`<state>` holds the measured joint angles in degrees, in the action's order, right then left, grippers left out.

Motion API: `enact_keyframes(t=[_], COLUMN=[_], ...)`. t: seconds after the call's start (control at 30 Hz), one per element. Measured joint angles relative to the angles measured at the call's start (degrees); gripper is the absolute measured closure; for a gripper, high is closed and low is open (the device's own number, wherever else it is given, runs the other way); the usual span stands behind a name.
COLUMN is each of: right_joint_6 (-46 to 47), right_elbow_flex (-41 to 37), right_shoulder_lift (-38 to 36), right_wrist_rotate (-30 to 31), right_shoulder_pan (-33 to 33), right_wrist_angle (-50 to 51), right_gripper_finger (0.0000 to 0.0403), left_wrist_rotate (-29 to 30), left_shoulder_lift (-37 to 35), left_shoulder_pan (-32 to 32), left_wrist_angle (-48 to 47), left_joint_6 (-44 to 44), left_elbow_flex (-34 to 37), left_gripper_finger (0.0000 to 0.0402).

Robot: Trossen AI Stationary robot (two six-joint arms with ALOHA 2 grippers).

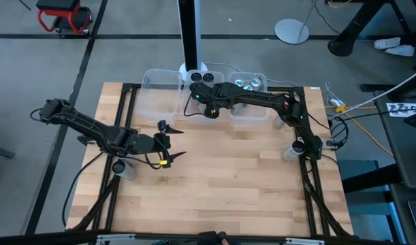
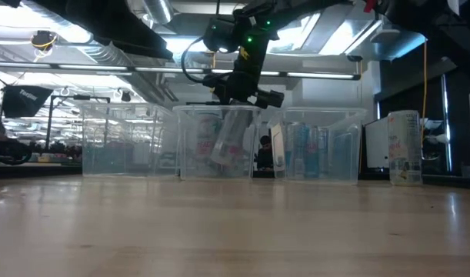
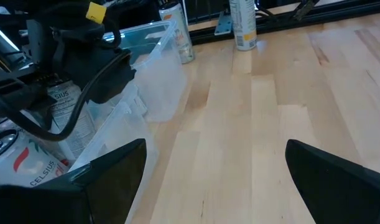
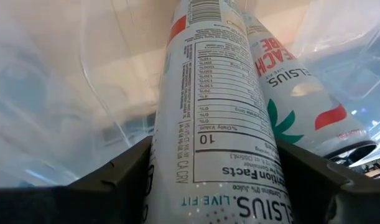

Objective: Sort soda cans
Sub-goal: Put the white-pink soda can into the middle transparent bin

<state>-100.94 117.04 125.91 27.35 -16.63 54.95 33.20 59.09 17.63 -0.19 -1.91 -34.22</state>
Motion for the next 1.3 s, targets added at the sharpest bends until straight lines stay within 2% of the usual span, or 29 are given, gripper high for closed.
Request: enact_keyframes(t=[0.33,0.53,0.7,0.93,1.3], right_joint_6=[-6.6,-13.3,-13.8,-13.7,-13.1], right_elbow_flex=[1.1,0.2,-1.6,-3.4,-4.2], right_shoulder_lift=[-0.1,-0.1,-0.1,-0.4,-0.5], right_wrist_rotate=[-0.2,-6.8,-7.9,-13.3,-14.0], right_shoulder_pan=[1.7,2.6,1.9,1.9,2.0], right_wrist_angle=[-1.5,-5.9,-8.6,-9.6,-12.6], right_gripper_finger=[0.0126,0.0134,0.0132,0.0106,0.0100], left_wrist_rotate=[-0.7,-0.7,-0.8,-0.9,-0.9], left_shoulder_lift=[0.0,0.0,0.0,0.0,0.0], left_shoulder_pan=[0.0,0.0,0.0,0.0,0.0], left_wrist_angle=[0.0,0.0,0.0,-0.1,-0.1], left_joint_6=[0.0,0.0,0.1,0.1,0.1], left_elbow_flex=[0.0,0.0,0.0,0.0,0.0], left_gripper_finger=[0.0029,0.0029,0.0029,0.0029,0.0029])
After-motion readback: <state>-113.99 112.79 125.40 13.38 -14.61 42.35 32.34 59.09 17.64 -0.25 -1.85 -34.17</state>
